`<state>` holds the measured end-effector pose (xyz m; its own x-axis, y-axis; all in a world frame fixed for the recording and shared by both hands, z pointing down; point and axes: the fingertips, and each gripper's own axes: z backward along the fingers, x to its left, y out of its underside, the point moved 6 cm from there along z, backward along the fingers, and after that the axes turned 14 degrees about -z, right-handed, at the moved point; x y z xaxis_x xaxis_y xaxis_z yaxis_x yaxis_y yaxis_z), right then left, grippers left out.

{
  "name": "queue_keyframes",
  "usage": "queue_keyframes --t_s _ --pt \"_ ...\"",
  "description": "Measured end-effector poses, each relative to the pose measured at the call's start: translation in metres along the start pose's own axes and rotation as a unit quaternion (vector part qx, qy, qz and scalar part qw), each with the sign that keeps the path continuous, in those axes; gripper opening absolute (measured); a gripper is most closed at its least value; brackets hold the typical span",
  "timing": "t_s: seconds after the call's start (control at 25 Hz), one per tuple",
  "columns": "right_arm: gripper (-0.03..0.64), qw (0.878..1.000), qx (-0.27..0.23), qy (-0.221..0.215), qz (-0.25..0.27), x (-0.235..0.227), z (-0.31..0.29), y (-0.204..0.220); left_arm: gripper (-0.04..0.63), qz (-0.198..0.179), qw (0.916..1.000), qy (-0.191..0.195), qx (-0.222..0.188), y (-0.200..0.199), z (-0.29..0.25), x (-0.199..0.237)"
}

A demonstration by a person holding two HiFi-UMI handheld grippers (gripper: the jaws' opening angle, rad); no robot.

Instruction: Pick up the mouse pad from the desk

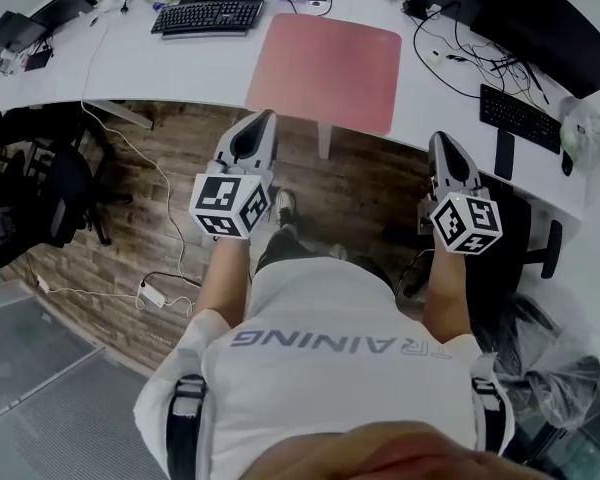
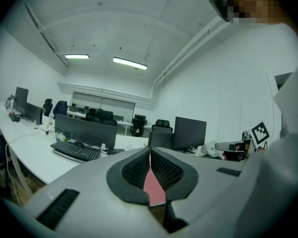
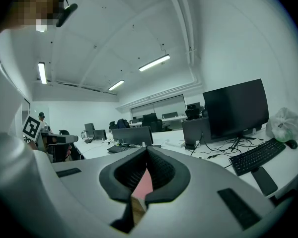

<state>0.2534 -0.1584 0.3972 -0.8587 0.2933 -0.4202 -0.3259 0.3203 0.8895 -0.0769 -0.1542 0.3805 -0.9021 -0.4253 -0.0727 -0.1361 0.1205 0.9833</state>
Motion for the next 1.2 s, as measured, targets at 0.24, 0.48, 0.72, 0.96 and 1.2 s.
queue_keyframes --t_s 0.24,0.48,0.72,0.96,1.2 --pt "0.023 1.000 -0.002 0.025 0.003 0.026 -0.080 -0.005 0.034 0.000 0.9998 0.018 0.005 0.005 -0.042 0.083" --pt "0.024 0.999 0.003 0.048 0.007 0.062 -0.143 -0.002 0.034 0.008 0.9989 0.046 0.010 0.010 -0.081 0.156" --pt "0.025 0.996 0.004 0.084 0.010 0.070 -0.168 0.003 0.034 0.021 0.9972 0.068 0.020 0.022 -0.109 0.191" --pt "0.025 0.993 0.015 0.114 0.009 0.051 -0.183 0.003 0.034 0.023 0.9954 0.084 0.038 0.030 -0.139 0.197" --pt "0.026 0.992 0.040 0.116 0.003 0.014 -0.213 0.006 0.034 0.020 0.9947 0.076 0.067 0.038 -0.173 0.198"
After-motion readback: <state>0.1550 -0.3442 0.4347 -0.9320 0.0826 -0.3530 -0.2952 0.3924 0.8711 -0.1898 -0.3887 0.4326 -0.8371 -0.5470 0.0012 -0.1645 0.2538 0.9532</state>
